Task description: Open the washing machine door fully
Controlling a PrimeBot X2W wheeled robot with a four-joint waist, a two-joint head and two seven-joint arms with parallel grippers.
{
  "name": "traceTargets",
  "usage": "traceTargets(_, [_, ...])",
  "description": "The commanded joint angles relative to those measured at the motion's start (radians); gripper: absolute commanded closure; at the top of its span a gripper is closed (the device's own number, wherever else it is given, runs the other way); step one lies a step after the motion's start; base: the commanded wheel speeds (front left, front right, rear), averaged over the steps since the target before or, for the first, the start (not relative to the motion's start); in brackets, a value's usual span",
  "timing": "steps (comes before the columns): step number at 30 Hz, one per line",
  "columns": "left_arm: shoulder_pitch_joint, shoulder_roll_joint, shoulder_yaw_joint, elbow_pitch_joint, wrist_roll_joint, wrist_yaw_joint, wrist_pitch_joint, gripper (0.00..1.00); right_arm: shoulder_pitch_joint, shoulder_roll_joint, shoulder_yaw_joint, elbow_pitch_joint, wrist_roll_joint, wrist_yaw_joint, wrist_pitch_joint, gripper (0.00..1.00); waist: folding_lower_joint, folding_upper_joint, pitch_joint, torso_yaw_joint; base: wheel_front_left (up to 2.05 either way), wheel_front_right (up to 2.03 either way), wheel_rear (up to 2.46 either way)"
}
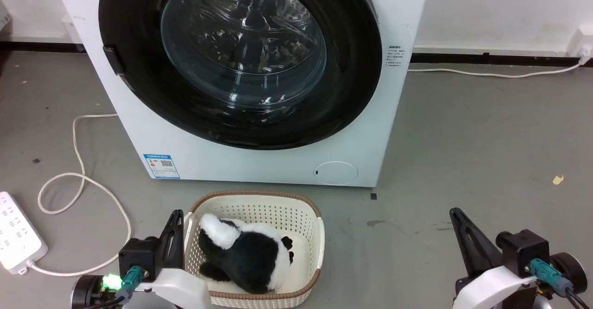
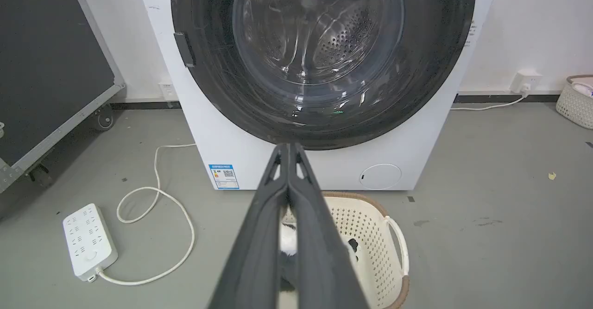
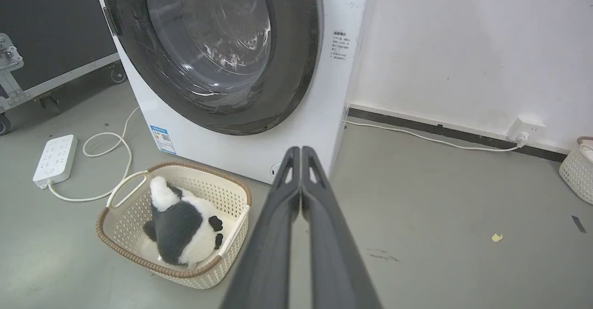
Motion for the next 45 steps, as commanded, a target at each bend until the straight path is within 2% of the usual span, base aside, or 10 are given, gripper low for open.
traceTargets(1, [-0.012, 0.001, 0.0, -0.004, 0.009, 0.003, 0.0, 1.0, -0.012, 0.005, -0.001, 0.002, -0.008, -0.001, 0.0, 1.0, 0.0, 0.0, 0.0, 0.0, 0.0, 0.0, 0.0])
traceTargets(45, [-0.012, 0.001, 0.0, -0.004, 0.009, 0.003, 0.0, 1.0, -0.012, 0.005, -0.001, 0.002, -0.008, -0.001, 0.0, 1.0, 0.0, 0.0, 0.0, 0.0, 0.0, 0.0, 0.0])
